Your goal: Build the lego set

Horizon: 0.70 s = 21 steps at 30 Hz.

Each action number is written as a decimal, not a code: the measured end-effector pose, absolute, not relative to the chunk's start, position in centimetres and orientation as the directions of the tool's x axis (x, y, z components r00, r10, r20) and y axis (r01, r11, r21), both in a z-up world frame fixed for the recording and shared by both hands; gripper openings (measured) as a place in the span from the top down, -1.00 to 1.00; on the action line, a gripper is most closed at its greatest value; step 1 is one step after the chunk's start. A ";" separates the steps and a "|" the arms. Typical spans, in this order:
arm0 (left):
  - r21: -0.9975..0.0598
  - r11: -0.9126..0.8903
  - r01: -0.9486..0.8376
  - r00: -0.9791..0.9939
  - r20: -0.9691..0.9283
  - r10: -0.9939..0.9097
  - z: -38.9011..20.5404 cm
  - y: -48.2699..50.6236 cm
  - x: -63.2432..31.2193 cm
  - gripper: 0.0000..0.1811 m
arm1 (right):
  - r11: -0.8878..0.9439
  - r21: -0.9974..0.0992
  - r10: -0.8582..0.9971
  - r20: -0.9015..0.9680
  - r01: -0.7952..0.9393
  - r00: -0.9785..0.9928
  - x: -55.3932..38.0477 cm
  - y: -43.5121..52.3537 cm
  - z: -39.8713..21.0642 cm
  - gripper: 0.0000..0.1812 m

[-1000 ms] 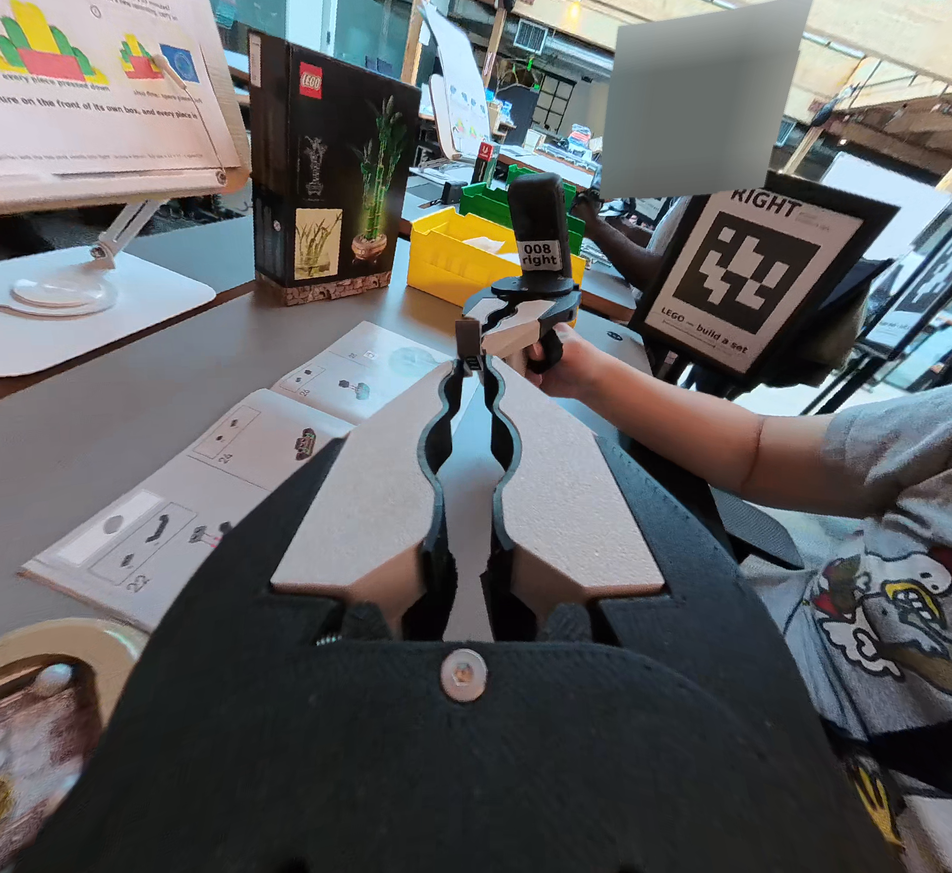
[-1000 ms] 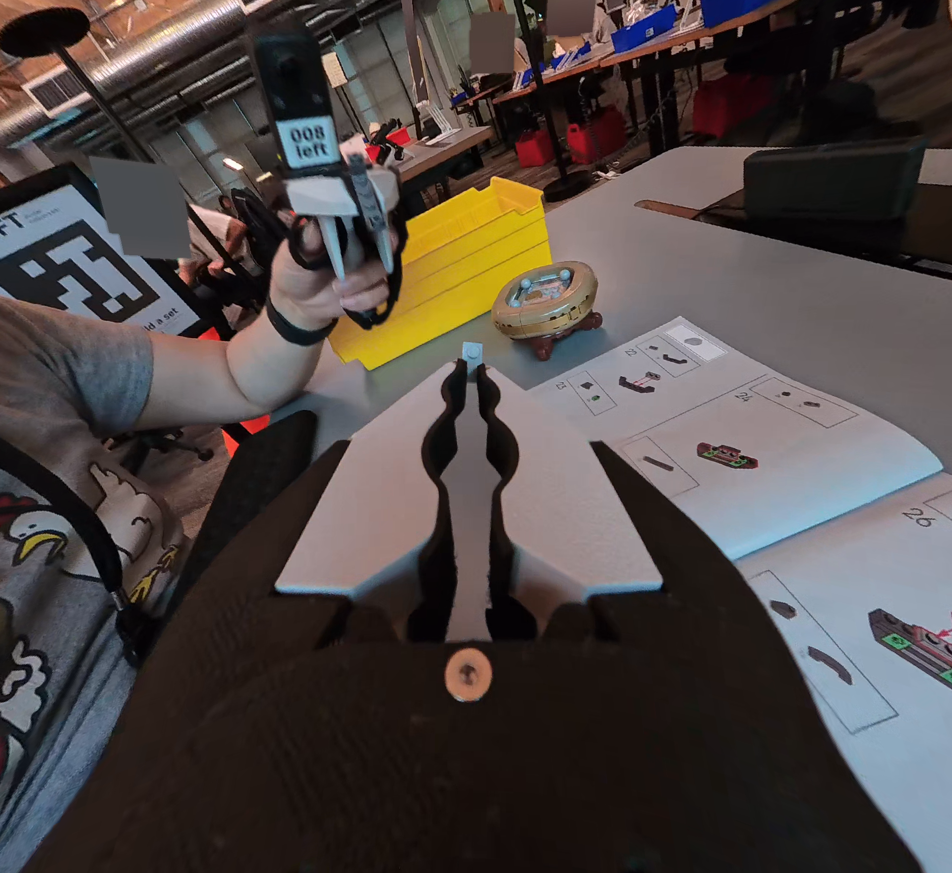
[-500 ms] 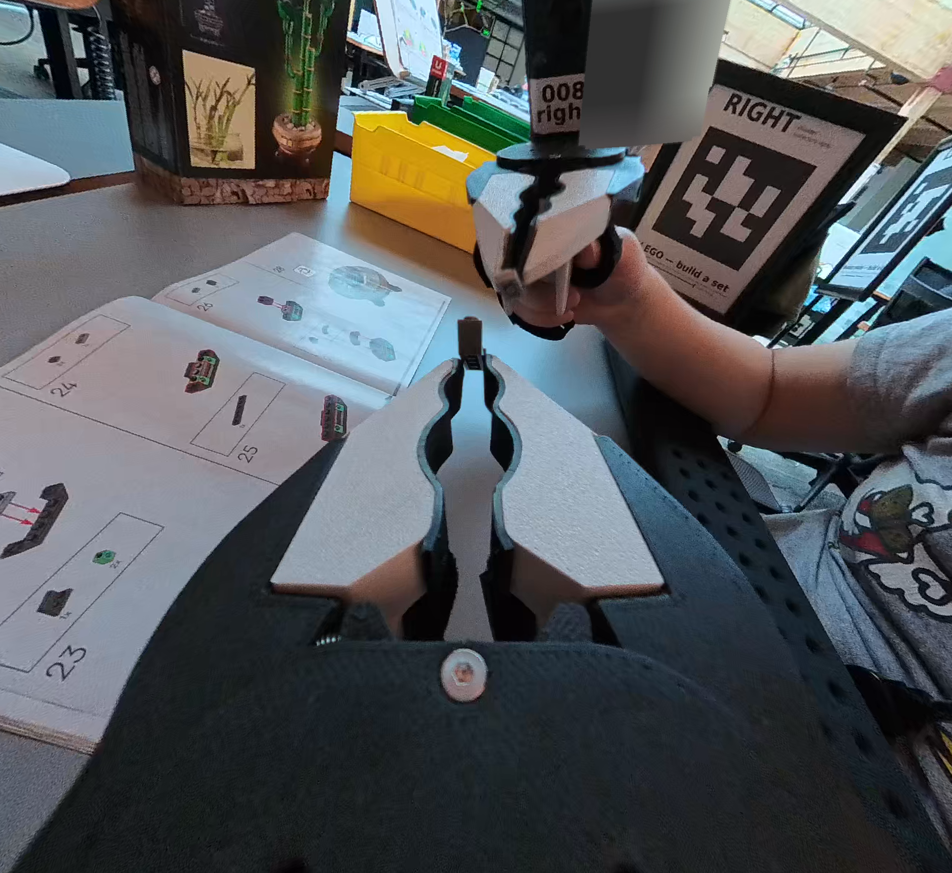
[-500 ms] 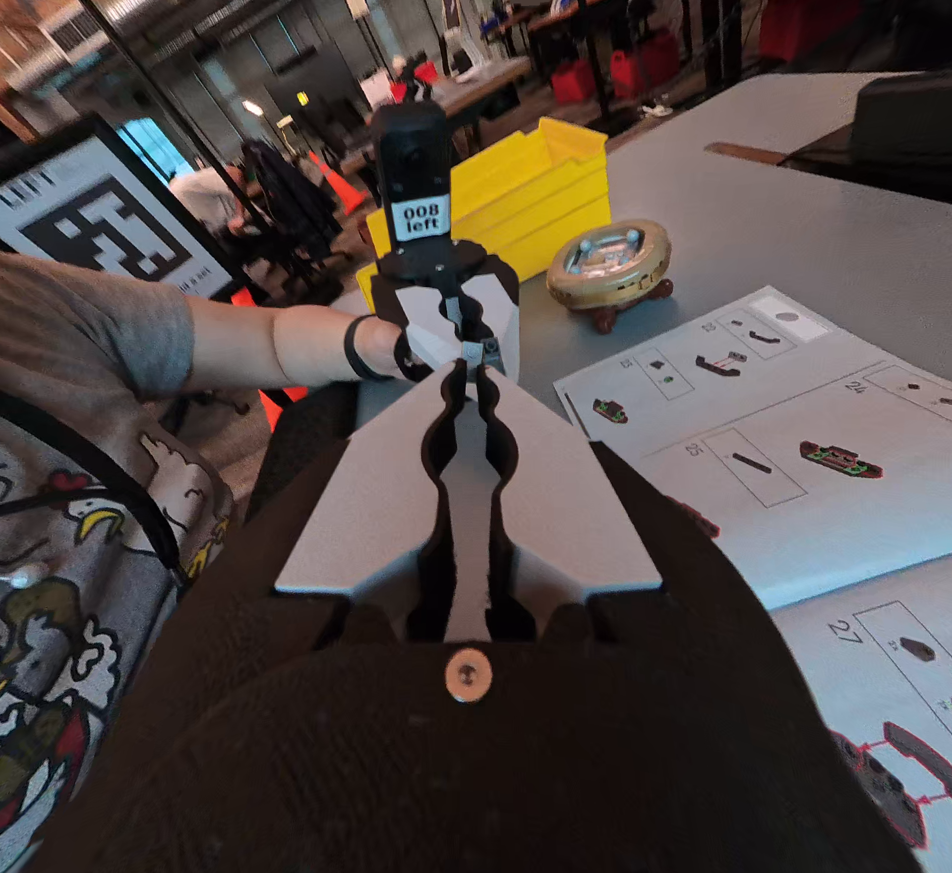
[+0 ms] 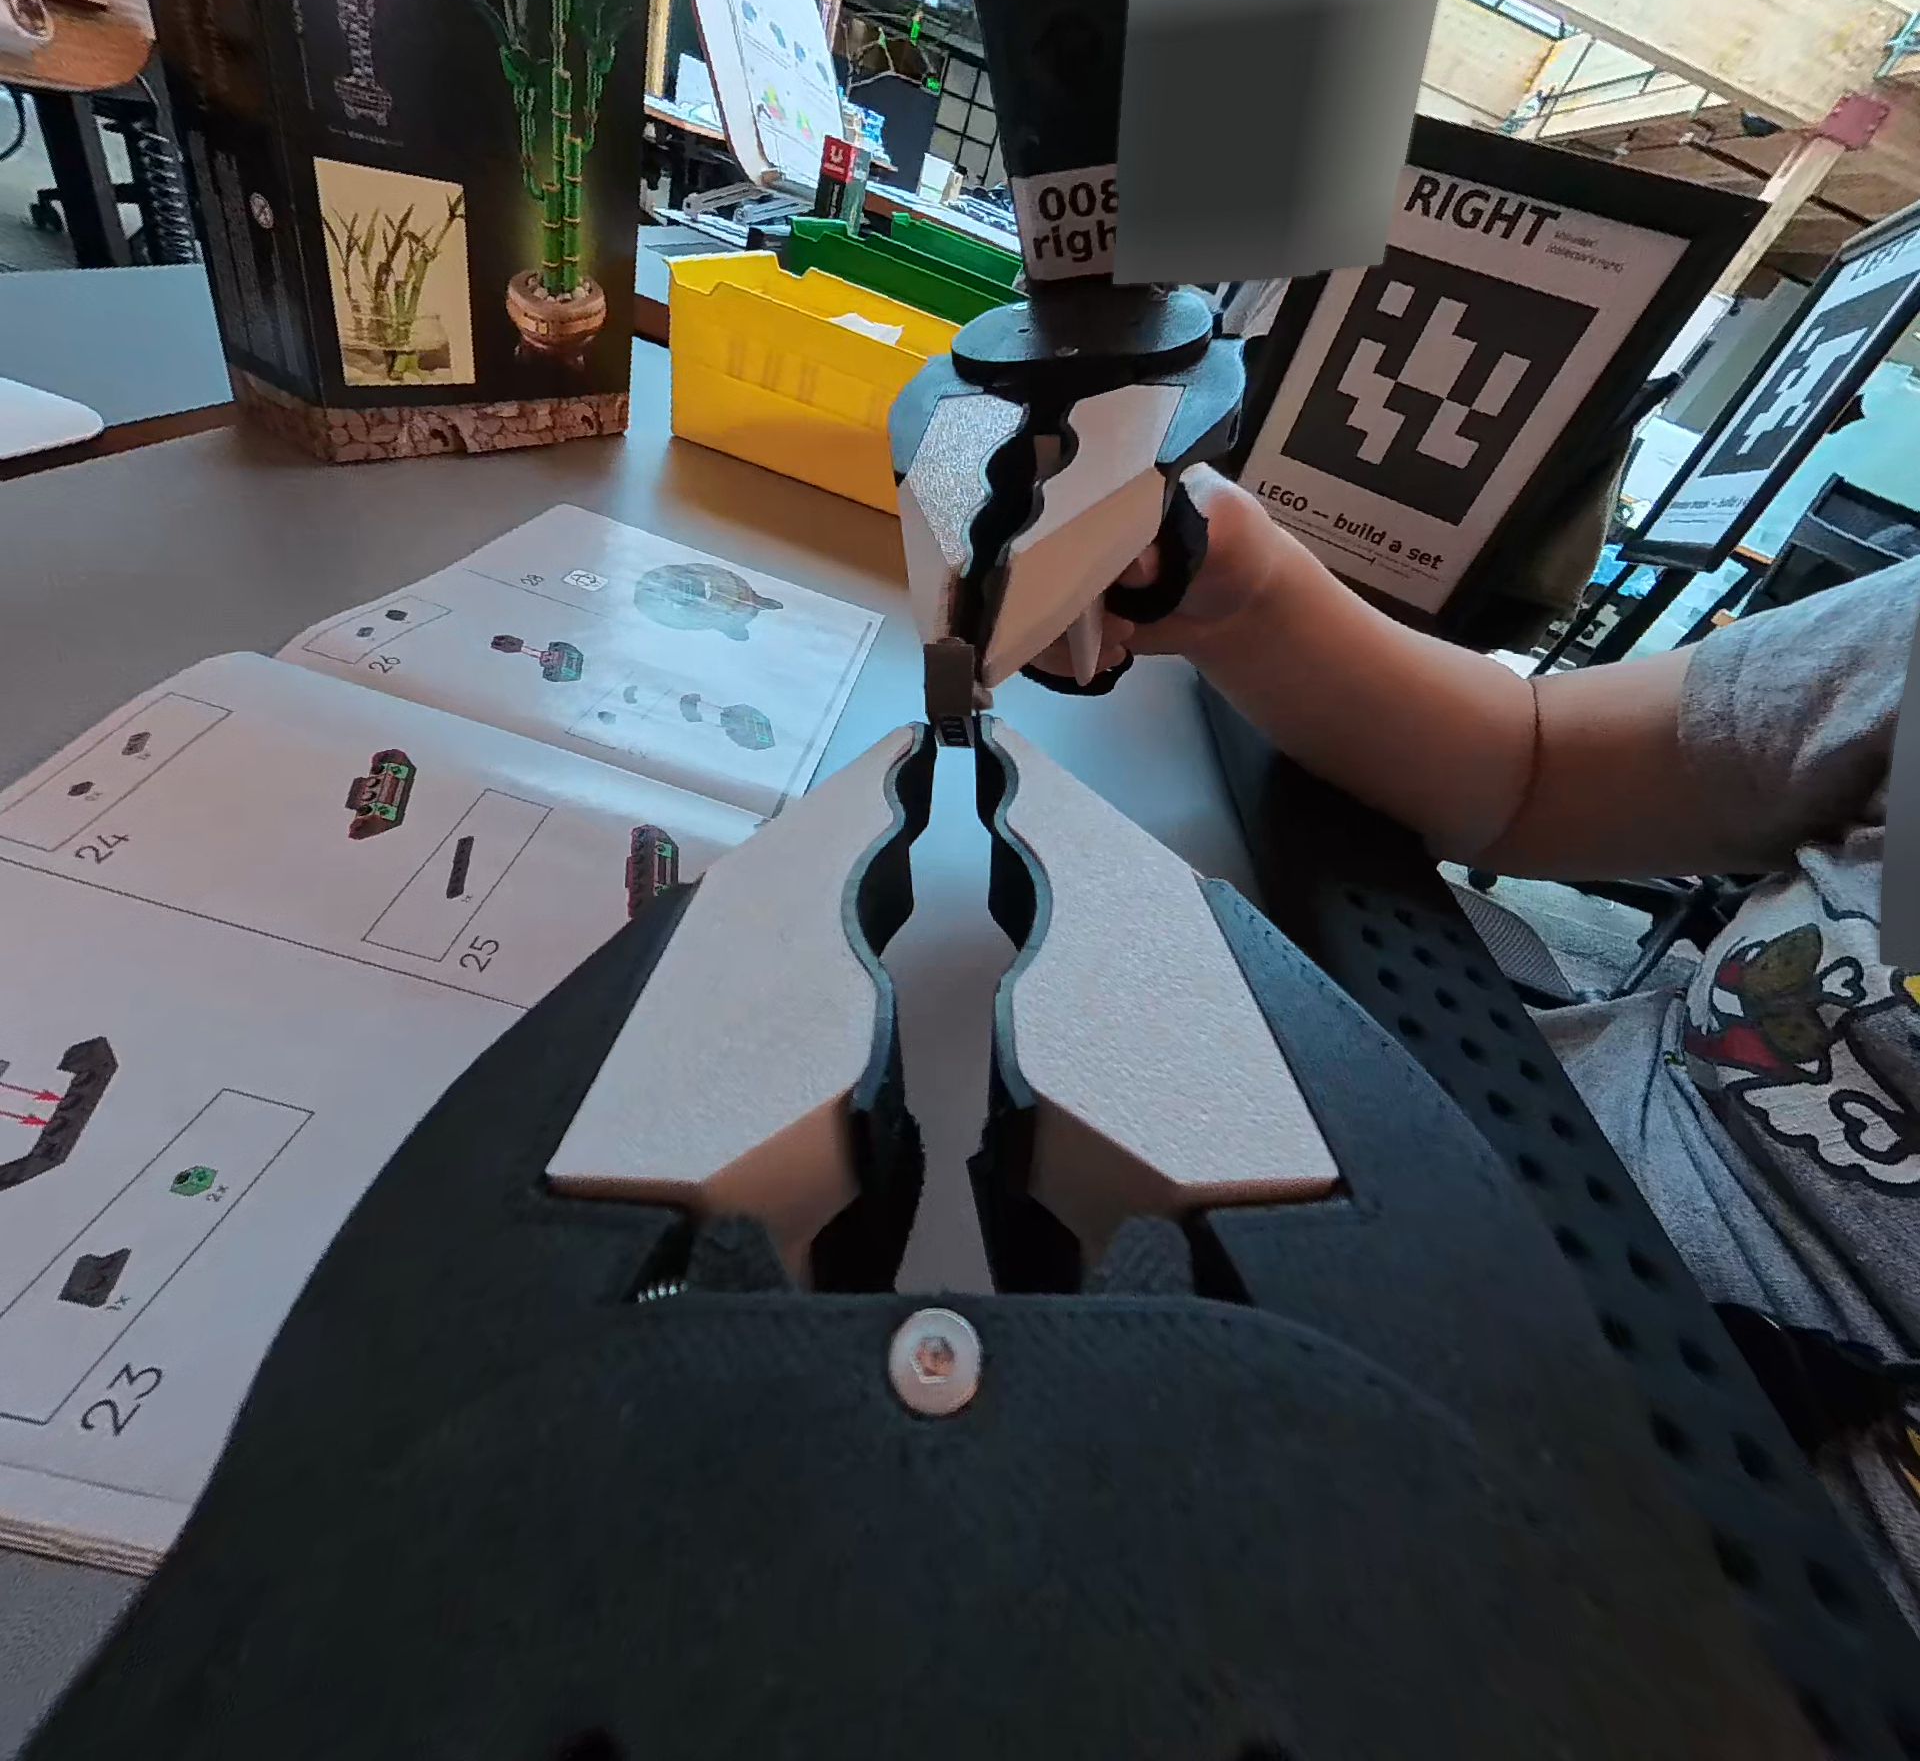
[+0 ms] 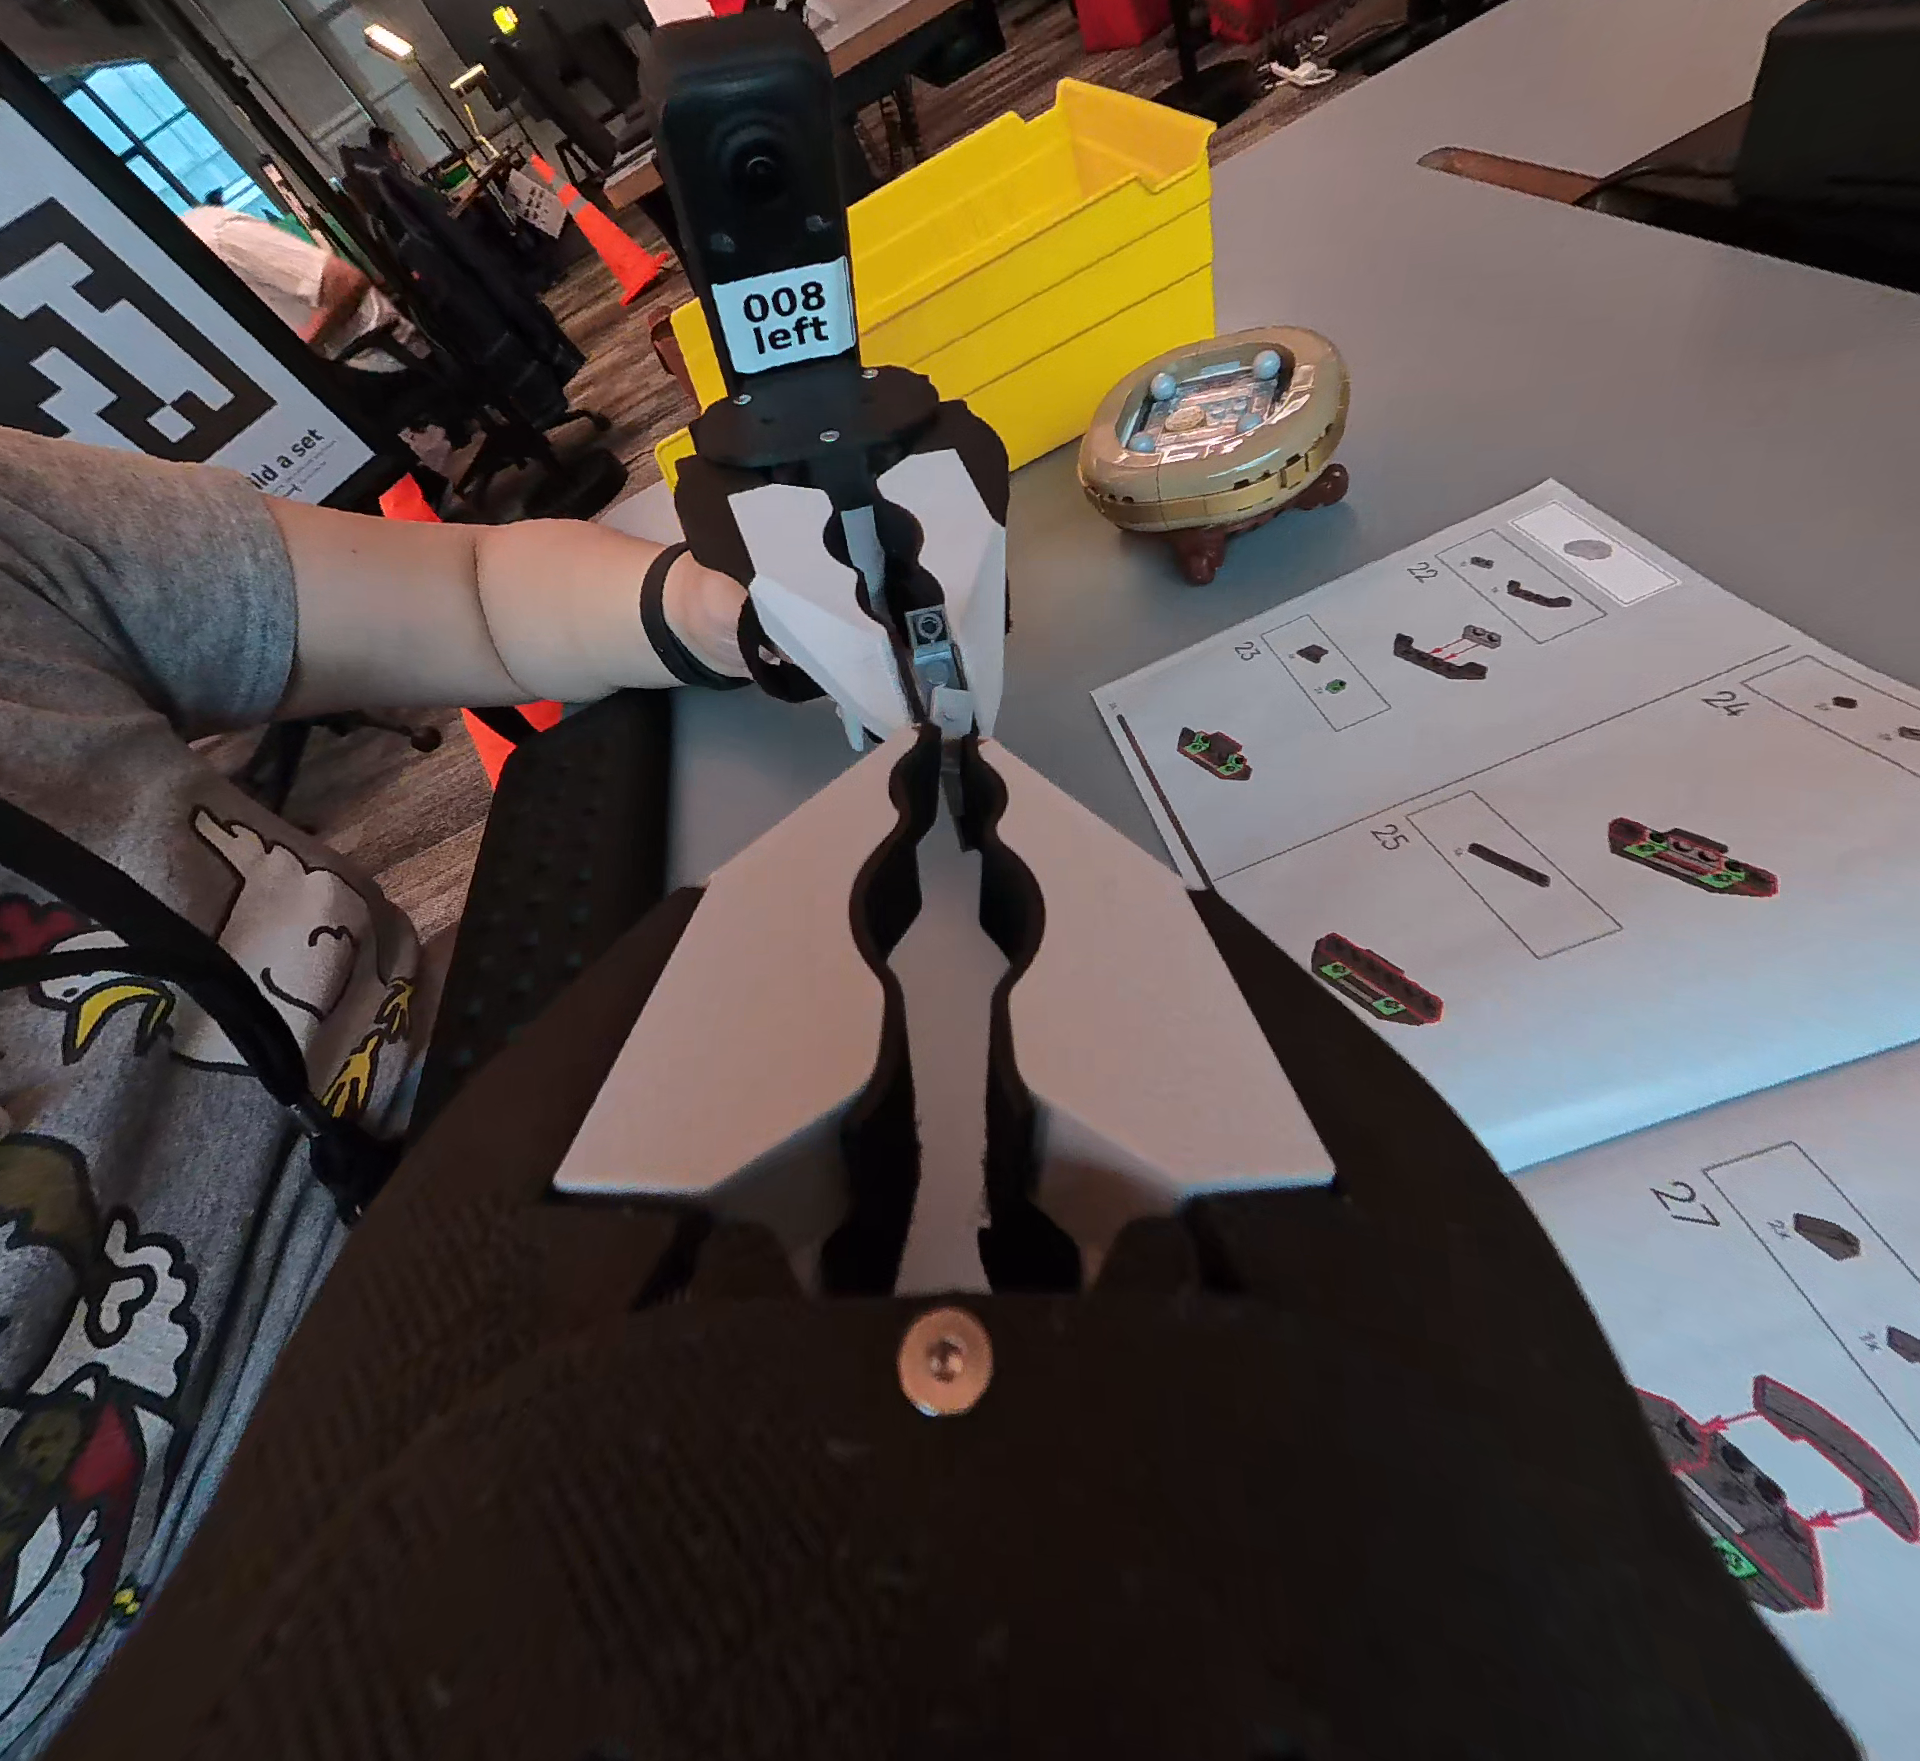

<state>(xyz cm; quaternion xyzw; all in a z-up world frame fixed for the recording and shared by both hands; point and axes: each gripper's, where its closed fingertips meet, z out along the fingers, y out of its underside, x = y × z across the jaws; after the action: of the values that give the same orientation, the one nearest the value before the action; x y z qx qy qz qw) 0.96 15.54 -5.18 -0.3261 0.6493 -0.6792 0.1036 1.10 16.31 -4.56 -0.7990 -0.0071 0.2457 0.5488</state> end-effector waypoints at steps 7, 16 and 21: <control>-0.934 -0.160 -0.320 -0.776 0.355 -0.521 -5.1 15.2 0.6 0.94 | -0.393 -0.892 0.301 -0.356 -0.225 0.885 0.9 16.2 -4.6 0.98; -0.877 -0.251 -0.410 -0.768 0.480 -0.424 -4.8 15.1 0.4 0.94 | -0.388 -0.897 0.318 -0.345 -0.211 0.883 0.8 16.1 -4.5 0.98; -0.864 -0.255 -0.435 -0.758 0.504 -0.414 -5.1 15.2 0.5 0.94 | -0.397 -0.896 0.307 -0.333 -0.198 0.891 0.9 16.2 -4.8 0.98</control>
<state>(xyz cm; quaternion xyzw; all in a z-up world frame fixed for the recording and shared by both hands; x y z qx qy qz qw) 0.48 15.21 -5.11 -0.3478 0.6103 -0.7117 -0.0074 0.86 16.15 -4.82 -0.8032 -0.0341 0.2305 0.5483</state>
